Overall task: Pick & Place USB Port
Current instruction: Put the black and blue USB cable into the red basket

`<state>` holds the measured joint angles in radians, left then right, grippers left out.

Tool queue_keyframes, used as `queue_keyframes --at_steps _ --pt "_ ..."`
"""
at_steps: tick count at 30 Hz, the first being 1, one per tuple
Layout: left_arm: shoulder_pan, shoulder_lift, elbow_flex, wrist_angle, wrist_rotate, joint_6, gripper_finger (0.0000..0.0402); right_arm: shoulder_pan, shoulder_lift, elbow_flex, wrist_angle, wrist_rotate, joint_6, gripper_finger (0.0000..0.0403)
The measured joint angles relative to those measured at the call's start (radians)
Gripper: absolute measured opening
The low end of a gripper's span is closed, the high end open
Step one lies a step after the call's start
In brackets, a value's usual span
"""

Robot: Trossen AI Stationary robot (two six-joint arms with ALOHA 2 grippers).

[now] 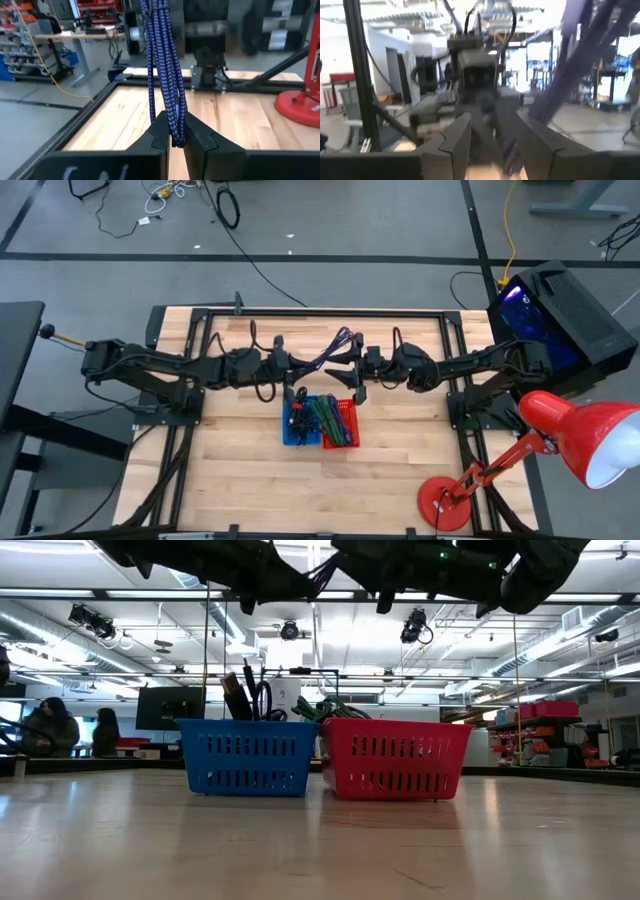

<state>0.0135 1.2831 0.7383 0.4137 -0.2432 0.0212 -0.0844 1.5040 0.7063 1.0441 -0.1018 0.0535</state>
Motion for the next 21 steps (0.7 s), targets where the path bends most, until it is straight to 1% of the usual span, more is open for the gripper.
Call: queue_keyframes --at_steps 3,9,13,21 --pt "0.010 0.000 0.000 0.006 0.003 0.003 0.0029 0.007 0.000 0.000 -0.045 -0.005 0.002 0.0155" --pt "0.028 -0.001 0.000 0.015 -0.005 0.017 0.0029 0.008 0.000 0.000 -0.055 -0.007 0.003 0.0155" --pt "0.028 -0.009 0.000 0.021 -0.005 0.017 0.0029 0.007 0.000 0.000 -0.084 0.020 -0.005 0.0155" --pt "-0.010 -0.019 0.000 -0.001 -0.005 0.016 0.0029 0.005 0.000 0.000 -0.098 0.034 -0.021 0.0155"
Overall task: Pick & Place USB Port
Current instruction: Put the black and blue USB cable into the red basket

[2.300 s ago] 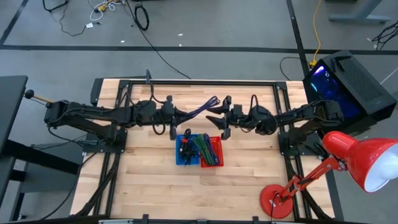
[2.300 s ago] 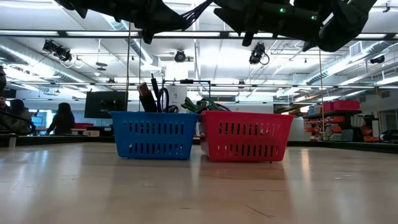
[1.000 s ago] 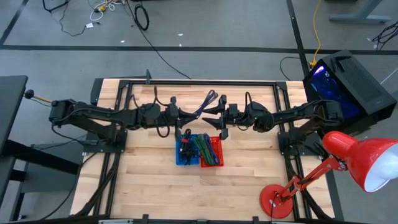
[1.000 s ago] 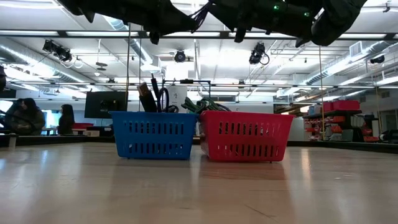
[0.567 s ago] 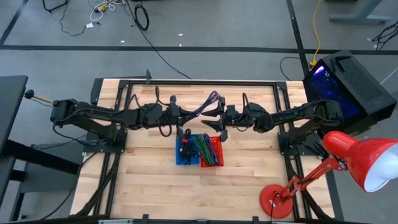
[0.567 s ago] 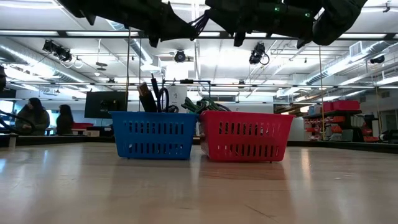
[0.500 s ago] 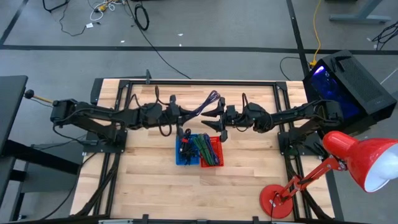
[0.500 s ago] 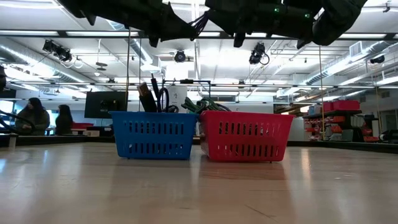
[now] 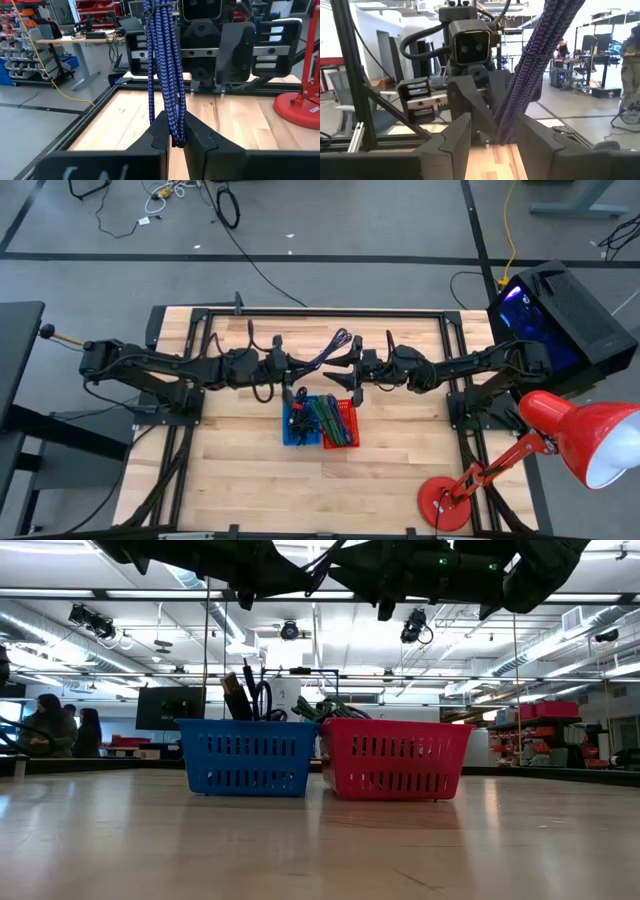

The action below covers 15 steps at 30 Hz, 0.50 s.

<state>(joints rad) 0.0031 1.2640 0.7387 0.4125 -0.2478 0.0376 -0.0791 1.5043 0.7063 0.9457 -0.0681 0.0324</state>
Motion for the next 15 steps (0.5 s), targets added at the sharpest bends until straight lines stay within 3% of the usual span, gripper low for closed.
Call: queue_keyframes --at_steps 15 --pt "-0.035 0.000 0.000 -0.041 -0.001 -0.018 0.0029 -0.012 0.000 0.000 0.105 0.000 0.006 0.0155"
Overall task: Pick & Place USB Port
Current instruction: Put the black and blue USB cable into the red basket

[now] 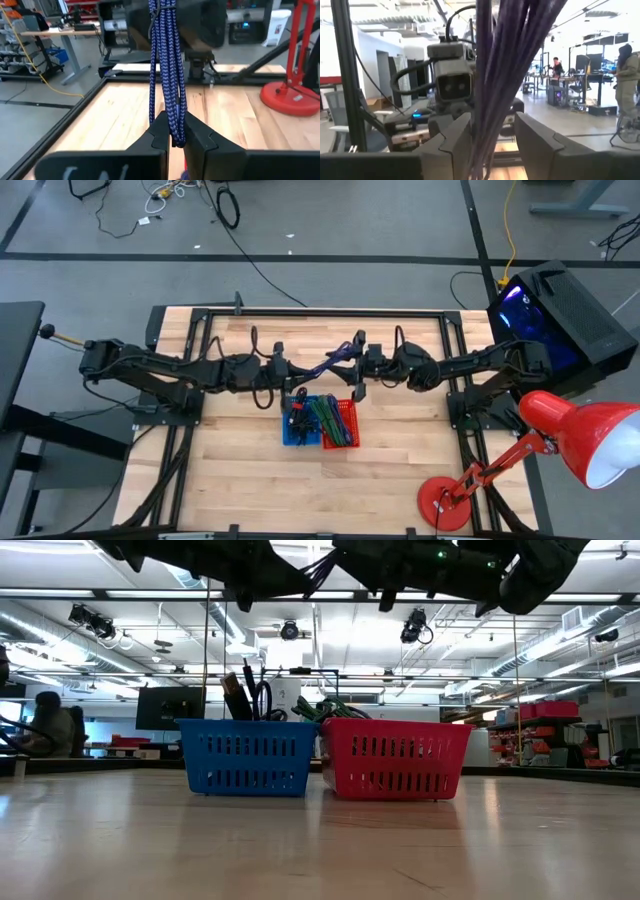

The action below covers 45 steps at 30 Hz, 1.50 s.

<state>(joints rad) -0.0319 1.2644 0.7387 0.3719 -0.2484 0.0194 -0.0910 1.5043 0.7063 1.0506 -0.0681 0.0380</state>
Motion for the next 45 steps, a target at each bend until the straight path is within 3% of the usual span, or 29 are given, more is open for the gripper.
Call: queue_keyframes --at_steps 6,8,10,12,19,23,31,39,45 --pt "-0.006 0.001 0.000 -0.012 -0.003 -0.008 0.0029 0.001 0.000 0.000 0.021 0.000 0.003 0.0142" --pt "-0.012 0.001 0.000 -0.013 -0.003 -0.009 0.0029 0.001 0.000 0.000 0.013 -0.001 0.002 0.0107" --pt "-0.012 0.001 0.000 -0.015 -0.004 -0.009 0.0029 0.001 0.000 0.000 0.007 -0.003 0.000 0.0044" --pt "-0.010 0.001 0.000 -0.016 -0.004 -0.009 0.0031 0.002 0.000 0.000 0.008 0.004 -0.017 0.0022" --pt "-0.011 0.001 0.000 -0.072 -0.010 -0.008 0.0111 0.016 -0.001 0.000 -0.021 -0.002 0.023 0.0017" --pt "-0.011 -0.002 0.000 -0.138 -0.017 -0.008 0.0135 0.031 -0.029 0.000 -0.119 -0.034 0.073 0.0016" --pt "-0.010 -0.056 0.001 -0.289 -0.051 -0.007 0.0129 0.127 -0.173 0.000 -0.533 0.060 0.142 0.0015" --pt "-0.011 -0.083 0.000 -0.316 -0.097 -0.007 0.0121 0.274 -0.199 0.001 -0.789 0.150 0.321 0.0015" --pt "-0.010 -0.082 0.000 -0.321 -0.099 -0.007 0.0121 0.353 -0.196 0.000 -0.851 0.236 0.403 0.0015"
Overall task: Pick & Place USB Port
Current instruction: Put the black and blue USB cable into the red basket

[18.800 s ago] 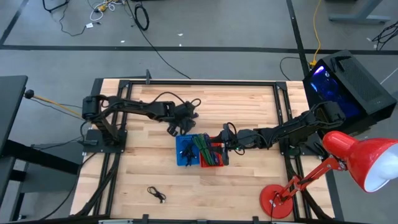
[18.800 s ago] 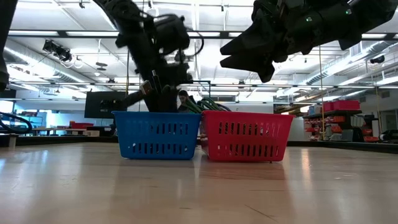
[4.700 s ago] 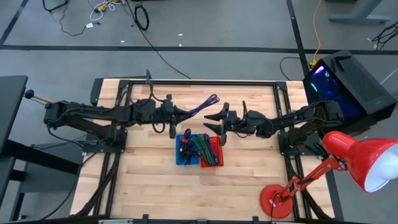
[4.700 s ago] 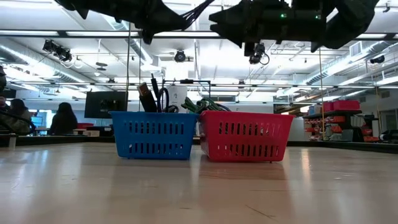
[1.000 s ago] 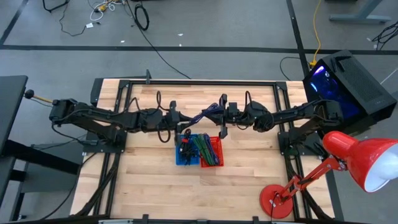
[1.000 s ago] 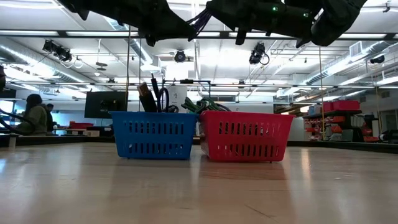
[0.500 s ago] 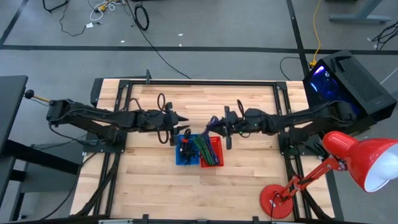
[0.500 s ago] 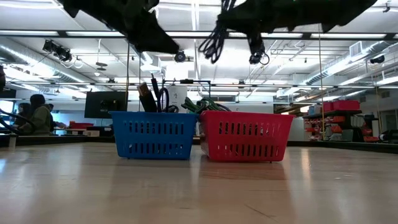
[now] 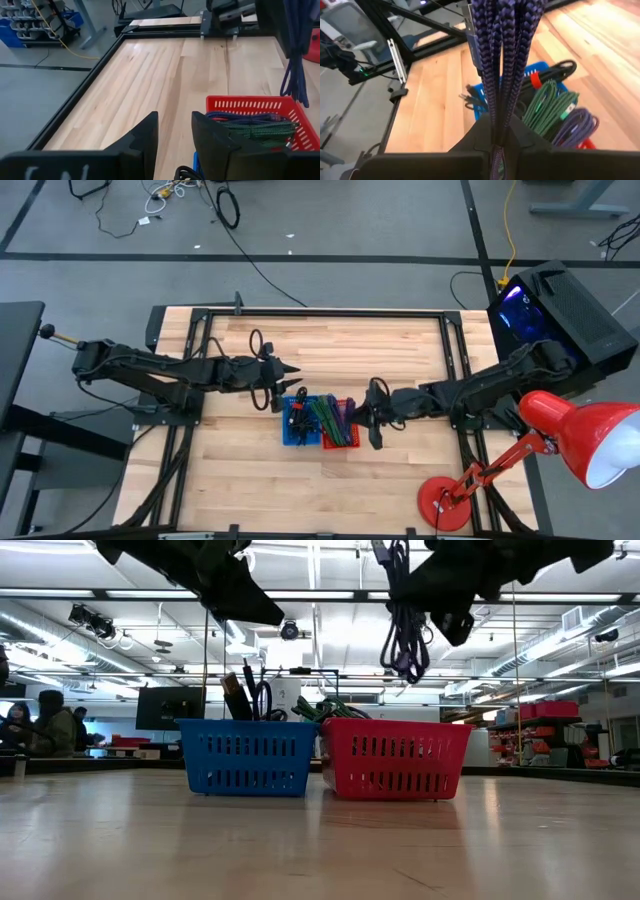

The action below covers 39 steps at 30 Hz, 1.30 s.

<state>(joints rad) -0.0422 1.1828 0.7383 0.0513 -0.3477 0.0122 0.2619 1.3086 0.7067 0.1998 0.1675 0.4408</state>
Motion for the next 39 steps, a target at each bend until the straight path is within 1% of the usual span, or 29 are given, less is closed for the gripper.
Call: queue_keyframes --at_steps 4,8,15,19,29,33,35,39 --pt "0.000 0.000 0.000 0.000 0.000 0.000 0.0121 0.035 0.024 0.000 -0.022 0.047 0.030 0.0015" --pt "0.000 0.000 0.000 0.001 0.000 -0.001 0.0121 0.058 0.078 0.000 -0.017 0.087 0.057 0.0015" --pt "0.000 0.000 0.000 0.002 0.000 -0.001 0.0121 0.057 0.167 0.000 0.001 0.086 0.076 0.0015" --pt "0.000 0.000 0.000 0.001 0.000 -0.001 0.0122 0.055 0.192 0.000 -0.001 0.069 0.098 0.0015" --pt "0.000 0.000 0.000 0.001 0.005 -0.003 0.0122 0.055 0.216 0.001 -0.026 0.065 0.122 0.0015" --pt "-0.001 0.001 0.000 0.000 0.010 -0.003 0.0122 0.055 0.216 0.001 -0.042 0.092 0.123 0.0016" --pt "-0.001 0.001 0.000 0.000 0.010 -0.003 0.0122 0.055 0.216 0.001 -0.046 0.101 0.123 0.0030" --pt "-0.001 0.001 0.000 -0.003 0.011 -0.003 0.0122 0.055 0.218 -0.001 -0.057 0.157 0.117 0.0078"
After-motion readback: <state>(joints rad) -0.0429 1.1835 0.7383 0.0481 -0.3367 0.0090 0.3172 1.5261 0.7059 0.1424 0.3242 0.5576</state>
